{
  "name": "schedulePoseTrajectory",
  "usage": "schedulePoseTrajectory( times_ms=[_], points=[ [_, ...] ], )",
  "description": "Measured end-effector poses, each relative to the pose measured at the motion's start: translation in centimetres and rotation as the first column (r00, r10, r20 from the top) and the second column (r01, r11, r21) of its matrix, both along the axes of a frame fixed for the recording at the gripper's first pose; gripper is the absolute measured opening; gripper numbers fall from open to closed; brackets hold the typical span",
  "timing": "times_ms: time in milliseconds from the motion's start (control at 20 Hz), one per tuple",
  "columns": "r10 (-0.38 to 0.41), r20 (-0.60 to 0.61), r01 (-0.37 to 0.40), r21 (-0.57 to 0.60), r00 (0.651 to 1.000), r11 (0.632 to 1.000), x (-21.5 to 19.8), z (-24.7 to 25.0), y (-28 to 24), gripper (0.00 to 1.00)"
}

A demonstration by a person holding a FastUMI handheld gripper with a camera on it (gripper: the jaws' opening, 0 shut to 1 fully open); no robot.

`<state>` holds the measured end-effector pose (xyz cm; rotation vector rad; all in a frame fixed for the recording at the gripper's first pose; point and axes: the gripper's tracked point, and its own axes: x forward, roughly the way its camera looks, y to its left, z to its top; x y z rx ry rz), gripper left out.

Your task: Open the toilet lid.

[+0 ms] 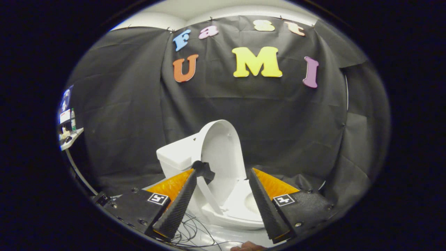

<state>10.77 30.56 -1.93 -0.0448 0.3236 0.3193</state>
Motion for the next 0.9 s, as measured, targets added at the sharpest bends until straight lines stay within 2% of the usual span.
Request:
schedulePoseTrajectory(
  times_ms=[150,250,500,700,900],
  points=[
    [-0.044,0.137,0.045,-0.003,0.990,0.999,-1.4,1.2,-5.2,0.97],
    [-0.059,0.126,0.058,0.011,0.990,0.998,-2.4,0.2,-7.2,1.00],
    [-0.078,0.147,0.063,0.100,0.986,0.993,-3.8,2.1,-11.5,1.00],
    [-0.067,0.168,0.050,0.108,0.983,0.993,-5.8,1.8,-14.5,1.00],
    [-0.109,0.162,0.093,0.101,0.981,0.991,-7.4,-0.4,-18.6,1.00]
  ],
)
